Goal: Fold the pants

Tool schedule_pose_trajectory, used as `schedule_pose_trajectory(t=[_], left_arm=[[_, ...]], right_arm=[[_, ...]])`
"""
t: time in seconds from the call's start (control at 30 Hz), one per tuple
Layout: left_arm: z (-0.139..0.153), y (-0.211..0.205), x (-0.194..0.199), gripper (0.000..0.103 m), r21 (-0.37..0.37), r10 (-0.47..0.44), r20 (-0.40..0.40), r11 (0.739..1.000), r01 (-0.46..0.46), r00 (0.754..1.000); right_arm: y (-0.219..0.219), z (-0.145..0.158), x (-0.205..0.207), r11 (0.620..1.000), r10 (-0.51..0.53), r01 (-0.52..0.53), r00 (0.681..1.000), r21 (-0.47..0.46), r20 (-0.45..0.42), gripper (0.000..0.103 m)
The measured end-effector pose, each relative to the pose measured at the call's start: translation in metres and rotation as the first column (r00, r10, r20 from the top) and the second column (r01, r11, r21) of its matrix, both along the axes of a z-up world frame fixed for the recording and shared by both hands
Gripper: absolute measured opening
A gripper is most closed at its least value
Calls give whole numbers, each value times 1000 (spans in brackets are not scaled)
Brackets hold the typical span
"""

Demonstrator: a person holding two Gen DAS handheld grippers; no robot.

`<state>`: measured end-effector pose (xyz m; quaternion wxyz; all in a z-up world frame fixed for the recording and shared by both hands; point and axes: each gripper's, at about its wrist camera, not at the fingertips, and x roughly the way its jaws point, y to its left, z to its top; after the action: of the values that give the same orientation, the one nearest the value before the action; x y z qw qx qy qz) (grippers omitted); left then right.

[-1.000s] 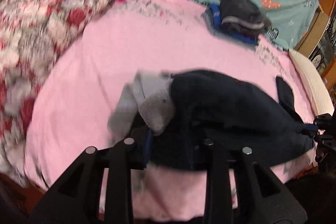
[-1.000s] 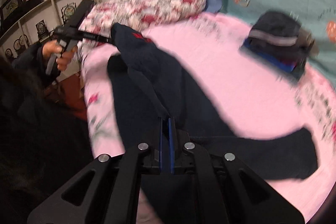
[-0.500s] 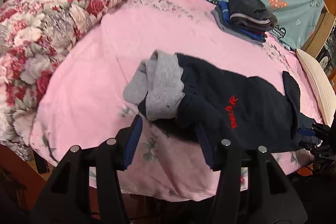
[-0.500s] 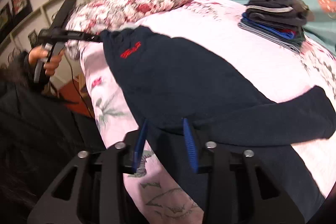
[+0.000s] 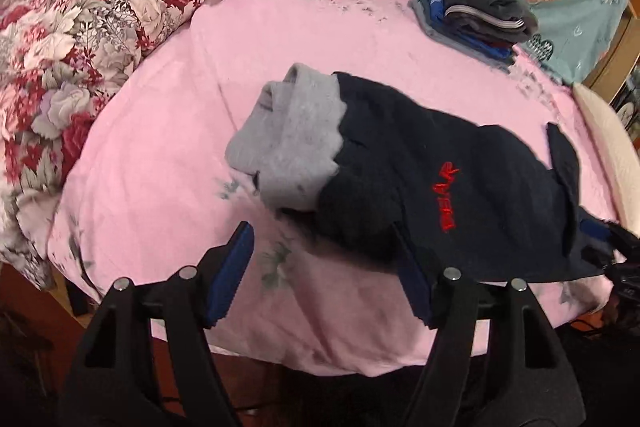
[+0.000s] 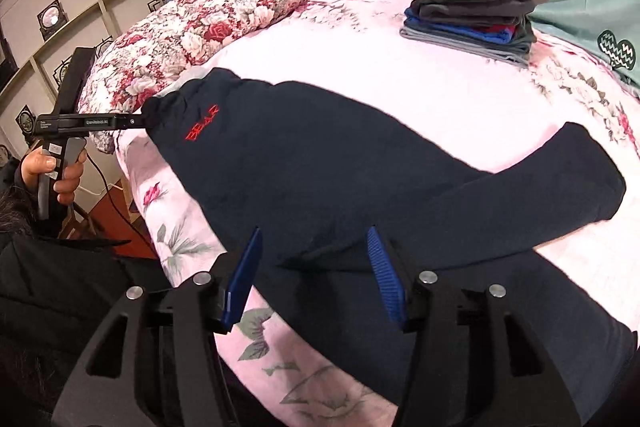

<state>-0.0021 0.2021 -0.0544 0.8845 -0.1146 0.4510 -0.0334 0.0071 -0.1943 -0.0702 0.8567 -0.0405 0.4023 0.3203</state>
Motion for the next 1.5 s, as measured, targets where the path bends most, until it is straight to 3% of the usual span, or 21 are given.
schedule_pose_trajectory(t=[0.07,0.13,0.2,0.27,0.33,0.4,0.43,0.57,0.67,0.8,0.87,1.03,1.2,1.33,1.47,1.5], left_arm=[[7,-4,-3,70,-86,-15,39,996,18,999],[13,-15,0,72,-84,-21,69,996,27,997],[6,-18,11,75,-75,-7,46,997,11,999],[-7,-12,21,75,-114,28,-13,993,-30,1000],[-25,4,25,74,-187,95,-85,976,-110,992],[-29,10,23,72,-237,119,-78,962,-134,990],[-28,12,24,65,-243,126,-75,960,-141,989],[-12,15,36,33,-275,129,-24,953,-131,991],[6,8,50,24,-263,96,18,961,-88,995],[36,-11,56,23,-215,40,71,976,-24,997],[40,-14,51,25,-199,27,57,980,-15,998],[19,-2,38,36,-168,36,-53,985,-45,998],[12,4,27,38,-184,48,-47,981,-56,998],[8,-3,37,51,-167,36,-54,985,-44,998],[-15,6,46,48,-205,69,-116,974,-92,991],[-16,8,47,37,-208,80,-114,973,-103,990]], right_arm=[[0,2,1,1000,4,-4,1000,8,-1,56],[2,1,2,1000,1,-1,1000,11,-1,56],[3,0,2,1000,-3,3,1000,8,-2,56],[4,-3,0,1000,-7,7,1000,-10,3,55],[6,-9,-2,999,2,-2,1000,-36,-5,43],[6,-16,-1,999,10,-11,999,-40,-38,30],[6,-20,1,999,5,-7,999,-42,-52,28],[3,-21,9,1000,-22,21,997,-14,-76,0],[4,-21,8,1000,-27,27,997,-6,-76,0],[3,-20,7,999,-34,35,996,1,-82,0],[4,-21,7,999,-35,35,995,-3,-88,0],[5,-22,8,1000,-23,22,995,-8,-97,0],[7,-22,11,1000,-18,18,995,-8,-102,0],[8,-21,8,1000,-18,17,995,-12,-97,0],[7,-23,5,1000,-17,17,995,-5,-97,0],[7,-23,5,1000,-15,15,995,-5,-94,0]])
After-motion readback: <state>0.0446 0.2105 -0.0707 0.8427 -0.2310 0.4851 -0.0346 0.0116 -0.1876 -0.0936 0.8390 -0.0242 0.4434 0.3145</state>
